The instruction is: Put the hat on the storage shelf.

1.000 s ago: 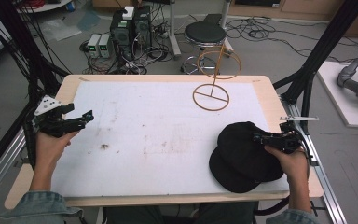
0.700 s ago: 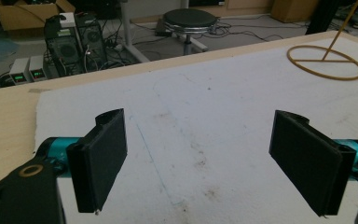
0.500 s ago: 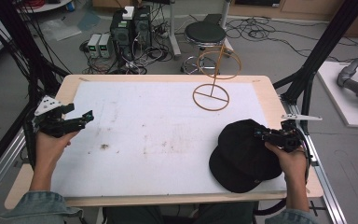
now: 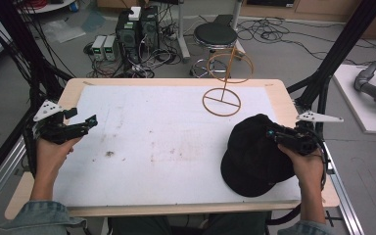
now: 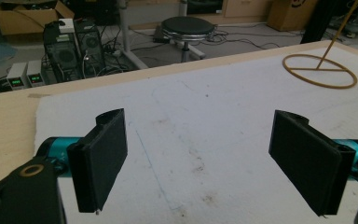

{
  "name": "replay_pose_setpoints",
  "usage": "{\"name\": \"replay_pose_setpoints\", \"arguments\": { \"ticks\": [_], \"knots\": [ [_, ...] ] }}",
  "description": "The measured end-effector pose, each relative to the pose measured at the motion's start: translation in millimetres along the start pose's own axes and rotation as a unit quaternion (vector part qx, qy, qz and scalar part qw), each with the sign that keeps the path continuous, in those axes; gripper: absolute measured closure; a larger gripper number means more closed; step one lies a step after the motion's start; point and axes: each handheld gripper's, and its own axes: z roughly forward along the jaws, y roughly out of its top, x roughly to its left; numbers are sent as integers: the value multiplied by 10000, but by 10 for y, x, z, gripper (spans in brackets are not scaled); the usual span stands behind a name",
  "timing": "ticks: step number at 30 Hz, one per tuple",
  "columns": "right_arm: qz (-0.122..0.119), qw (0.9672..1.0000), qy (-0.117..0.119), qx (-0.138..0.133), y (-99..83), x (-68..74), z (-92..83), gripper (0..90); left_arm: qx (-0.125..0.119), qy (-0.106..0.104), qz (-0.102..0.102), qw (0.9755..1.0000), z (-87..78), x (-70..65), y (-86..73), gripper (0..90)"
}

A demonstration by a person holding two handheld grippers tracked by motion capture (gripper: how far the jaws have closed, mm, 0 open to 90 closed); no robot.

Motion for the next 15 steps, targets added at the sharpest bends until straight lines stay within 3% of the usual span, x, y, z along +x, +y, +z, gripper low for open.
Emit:
{"name": "replay_pose_setpoints", "arguments": {
  "ticks": [7, 15],
  "knots": [
    [-210, 9993, -78, -287, 155, 32, -114, 696, 13, 20, 16, 10000, -7, 4, 1, 196],
    [-463, 9980, -153, -408, 368, 67, -170, 696, -28, 22, 5, 10000, -12, 7, 2, 196]
  ]
}}
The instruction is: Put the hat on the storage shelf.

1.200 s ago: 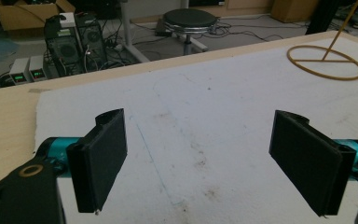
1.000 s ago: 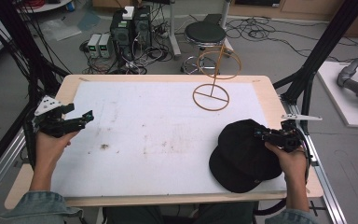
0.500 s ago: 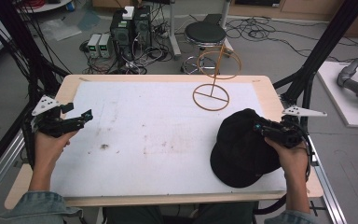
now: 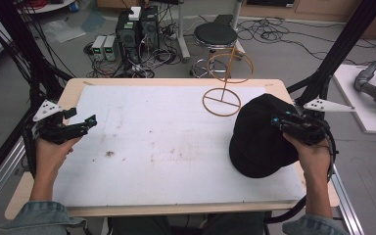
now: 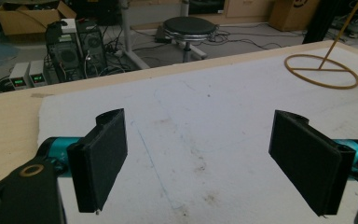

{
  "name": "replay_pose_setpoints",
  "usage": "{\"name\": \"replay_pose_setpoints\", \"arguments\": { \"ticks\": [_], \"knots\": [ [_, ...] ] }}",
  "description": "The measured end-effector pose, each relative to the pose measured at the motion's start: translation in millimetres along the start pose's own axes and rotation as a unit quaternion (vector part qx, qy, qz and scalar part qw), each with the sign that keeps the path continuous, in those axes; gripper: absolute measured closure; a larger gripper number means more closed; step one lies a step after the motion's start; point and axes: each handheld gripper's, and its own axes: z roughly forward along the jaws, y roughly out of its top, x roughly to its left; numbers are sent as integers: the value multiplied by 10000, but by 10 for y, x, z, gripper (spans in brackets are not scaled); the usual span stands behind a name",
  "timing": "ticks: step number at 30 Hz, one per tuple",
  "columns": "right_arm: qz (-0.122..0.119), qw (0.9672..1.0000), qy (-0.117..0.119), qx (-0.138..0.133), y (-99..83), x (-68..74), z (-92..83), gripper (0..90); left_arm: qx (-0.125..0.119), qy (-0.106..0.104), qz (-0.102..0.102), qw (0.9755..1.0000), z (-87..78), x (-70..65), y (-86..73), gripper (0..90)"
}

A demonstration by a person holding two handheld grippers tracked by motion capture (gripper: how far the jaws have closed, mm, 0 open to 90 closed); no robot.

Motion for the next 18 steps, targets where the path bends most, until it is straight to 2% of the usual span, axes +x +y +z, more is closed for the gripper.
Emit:
{"name": "replay_pose_setpoints", "arguments": {
  "ticks": [5, 13, 18],
  "knots": [
    [-108, 9997, 159, -167, 196, 14, -57, 695, 0, 11, 10, 10000, -12, 16, -3, 196],
    [-458, 9978, 231, -422, 472, 66, -126, 695, -15, 24, 2, 10000, -33, 24, -9, 196],
    [-567, 9966, 308, -511, 622, 85, -144, 695, 6, 16, -4, 10000, -33, 30, -16, 196]
  ]
}}
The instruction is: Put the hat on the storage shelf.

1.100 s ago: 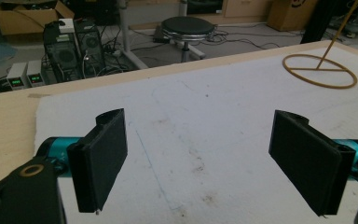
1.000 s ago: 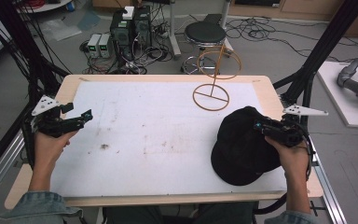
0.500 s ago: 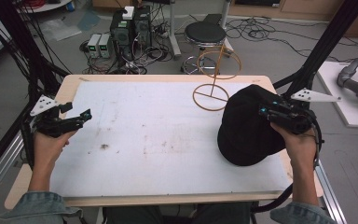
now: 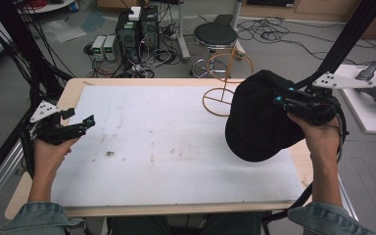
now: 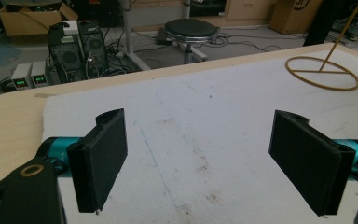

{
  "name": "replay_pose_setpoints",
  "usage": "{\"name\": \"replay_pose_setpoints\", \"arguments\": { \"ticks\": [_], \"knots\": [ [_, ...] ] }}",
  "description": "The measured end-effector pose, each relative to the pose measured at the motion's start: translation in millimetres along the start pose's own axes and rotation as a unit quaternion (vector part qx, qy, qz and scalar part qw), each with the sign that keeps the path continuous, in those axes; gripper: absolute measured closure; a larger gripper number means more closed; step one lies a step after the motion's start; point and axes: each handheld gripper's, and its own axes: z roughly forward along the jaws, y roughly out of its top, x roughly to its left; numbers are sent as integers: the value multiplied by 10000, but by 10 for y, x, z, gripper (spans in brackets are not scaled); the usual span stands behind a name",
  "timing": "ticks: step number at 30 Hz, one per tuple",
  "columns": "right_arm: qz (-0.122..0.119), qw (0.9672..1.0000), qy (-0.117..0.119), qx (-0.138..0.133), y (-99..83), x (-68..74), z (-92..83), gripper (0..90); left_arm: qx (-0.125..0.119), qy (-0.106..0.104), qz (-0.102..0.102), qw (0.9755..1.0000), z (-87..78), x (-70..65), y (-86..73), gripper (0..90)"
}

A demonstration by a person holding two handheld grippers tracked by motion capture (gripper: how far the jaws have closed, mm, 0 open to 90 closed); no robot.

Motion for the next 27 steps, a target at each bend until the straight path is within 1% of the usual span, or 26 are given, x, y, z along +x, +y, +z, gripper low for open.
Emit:
{"name": "replay_pose_setpoints", "arguments": {
  "ticks": [3, 4, 5, 13, 15, 19, 21, 23, 27],
  "knots": [
    [-57, 9999, 36, -92, 92, -6, 4, 695, 10, -12, -2, 10000, 4, 1, -3, 196],
    [-57, 9999, 36, -92, 92, -6, 4, 695, 10, -12, -2, 10000, 4, 1, -3, 196],
    [-83, 9998, 61, -147, 161, -10, 9, 694, 18, -9, -1, 10000, 9, 1, -4, 196],
    [-209, 9990, 116, -388, 464, -32, 71, 695, 30, -36, 14, 10000, 20, -7, -11, 196],
    [-236, 9987, 125, -441, 535, -40, 105, 695, 43, -42, 19, 10000, 21, -8, -12, 195],
    [-198, 9983, 159, -533, 651, -64, 189, 694, 38, -50, 20, 10000, 19, -6, -13, 196],
    [-185, 9981, 168, -559, 699, -74, 234, 695, 29, -45, 12, 10000, 12, 0, -14, 195],
    [-226, 9979, 155, -593, 741, -88, 280, 695, 26, -36, 13, 10000, 4, 9, -16, 195],
    [-189, 9974, 178, -677, 805, -114, 364, 695, 37, -27, -5, 10000, 2, 16, -28, 195]
  ]
}}
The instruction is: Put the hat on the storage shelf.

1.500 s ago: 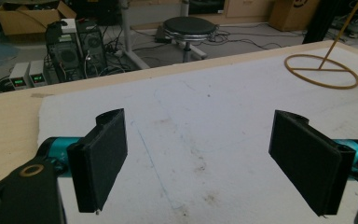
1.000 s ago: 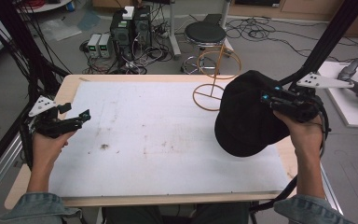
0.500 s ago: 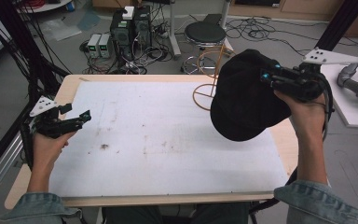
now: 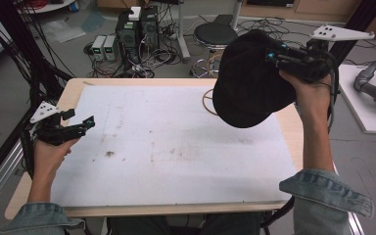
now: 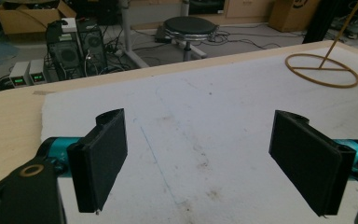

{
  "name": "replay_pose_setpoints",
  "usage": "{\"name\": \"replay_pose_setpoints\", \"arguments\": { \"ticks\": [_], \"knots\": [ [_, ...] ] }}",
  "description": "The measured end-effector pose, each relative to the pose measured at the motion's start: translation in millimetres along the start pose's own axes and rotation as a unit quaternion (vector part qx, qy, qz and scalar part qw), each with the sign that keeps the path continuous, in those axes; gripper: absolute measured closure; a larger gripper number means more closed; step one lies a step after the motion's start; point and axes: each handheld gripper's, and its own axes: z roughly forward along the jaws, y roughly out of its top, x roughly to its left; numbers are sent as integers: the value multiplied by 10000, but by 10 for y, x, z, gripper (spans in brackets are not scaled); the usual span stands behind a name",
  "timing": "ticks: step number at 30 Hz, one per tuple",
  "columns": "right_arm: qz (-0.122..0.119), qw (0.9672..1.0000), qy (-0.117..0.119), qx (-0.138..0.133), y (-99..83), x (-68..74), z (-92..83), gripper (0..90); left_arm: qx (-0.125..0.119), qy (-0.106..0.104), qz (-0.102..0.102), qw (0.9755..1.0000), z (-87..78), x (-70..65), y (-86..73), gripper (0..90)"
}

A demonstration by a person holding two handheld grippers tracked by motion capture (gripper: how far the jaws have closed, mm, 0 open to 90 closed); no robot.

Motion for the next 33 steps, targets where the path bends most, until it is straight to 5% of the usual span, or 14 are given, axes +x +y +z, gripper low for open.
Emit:
{"name": "replay_pose_setpoints", "arguments": {
  "ticks": [9, 18, 33],
  "knots": [
    [-38, 9999, -24, -165, 19, -102, 218, 696, -20, 30, -35, 10000, -20, 23, -15, 195],
    [170, 9994, -68, -307, 8, -265, 469, 696, 35, 38, -33, 10000, -2, 19, -42, 195],
    [396, 9990, 26, -207, -54, -407, 930, 695, 58, 73, -44, 9999, -20, 20, -69, 195]
  ]
}}
